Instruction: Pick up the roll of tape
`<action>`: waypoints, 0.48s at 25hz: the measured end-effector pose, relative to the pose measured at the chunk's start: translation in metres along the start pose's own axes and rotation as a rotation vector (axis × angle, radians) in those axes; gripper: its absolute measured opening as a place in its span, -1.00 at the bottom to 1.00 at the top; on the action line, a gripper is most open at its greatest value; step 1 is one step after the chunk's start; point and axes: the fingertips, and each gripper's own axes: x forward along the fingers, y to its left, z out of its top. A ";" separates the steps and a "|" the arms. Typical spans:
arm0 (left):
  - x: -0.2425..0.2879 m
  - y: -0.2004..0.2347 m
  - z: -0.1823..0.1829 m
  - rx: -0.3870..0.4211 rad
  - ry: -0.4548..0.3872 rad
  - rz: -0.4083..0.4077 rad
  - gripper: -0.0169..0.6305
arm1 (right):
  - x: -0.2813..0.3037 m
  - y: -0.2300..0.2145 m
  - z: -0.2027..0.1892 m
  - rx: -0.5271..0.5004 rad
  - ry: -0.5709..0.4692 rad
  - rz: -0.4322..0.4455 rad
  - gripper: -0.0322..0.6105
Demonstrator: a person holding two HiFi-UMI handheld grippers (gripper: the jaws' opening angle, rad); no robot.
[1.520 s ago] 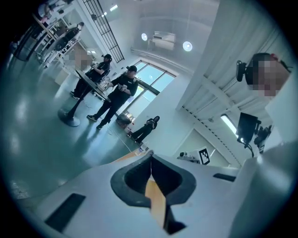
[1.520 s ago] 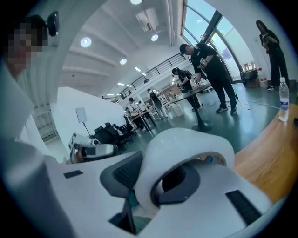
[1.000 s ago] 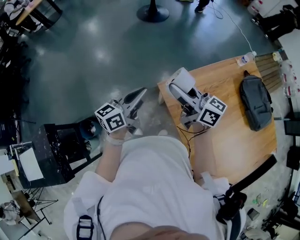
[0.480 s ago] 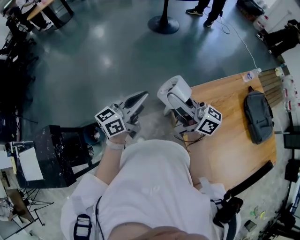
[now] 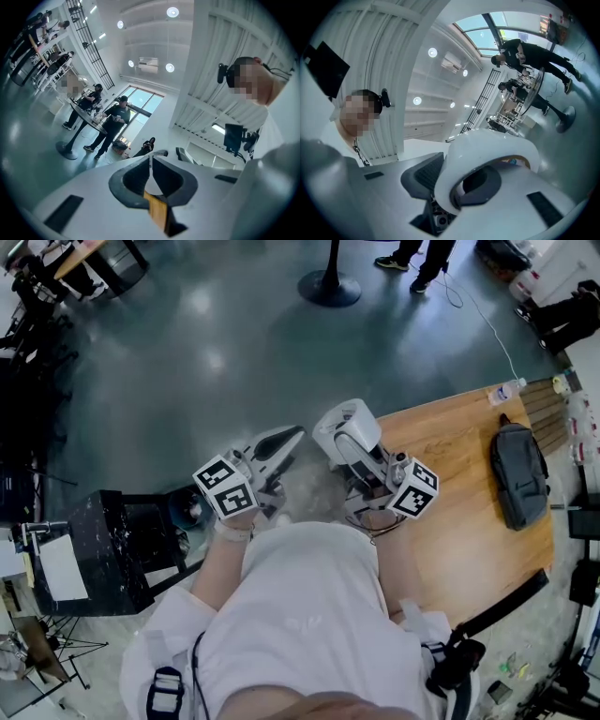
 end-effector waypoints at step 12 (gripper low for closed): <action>0.002 -0.002 -0.002 0.003 0.008 0.023 -0.92 | 0.001 0.002 -0.005 0.001 0.021 0.016 -0.53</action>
